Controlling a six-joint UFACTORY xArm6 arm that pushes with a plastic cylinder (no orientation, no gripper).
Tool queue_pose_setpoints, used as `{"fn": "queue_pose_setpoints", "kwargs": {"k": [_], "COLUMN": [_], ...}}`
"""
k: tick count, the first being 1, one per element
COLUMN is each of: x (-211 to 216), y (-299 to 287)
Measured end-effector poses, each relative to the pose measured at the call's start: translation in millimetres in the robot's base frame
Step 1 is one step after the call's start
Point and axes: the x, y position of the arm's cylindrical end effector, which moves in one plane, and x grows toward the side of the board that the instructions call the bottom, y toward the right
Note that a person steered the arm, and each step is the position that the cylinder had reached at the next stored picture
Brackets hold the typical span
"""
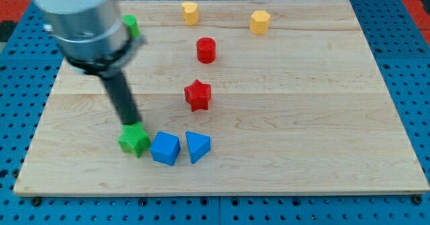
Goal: Slide the green circle towards the center
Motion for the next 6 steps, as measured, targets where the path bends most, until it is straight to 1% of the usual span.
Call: {"fn": "queue_pose_setpoints", "kwargs": {"k": [1, 2, 3, 4, 5, 6], "x": [-45.1, -120.0, -208.5, -255.8, -226.1, -150.8], "y": [-27.9, -102.2, -129.6, -108.4, -40.6, -20.5]}}
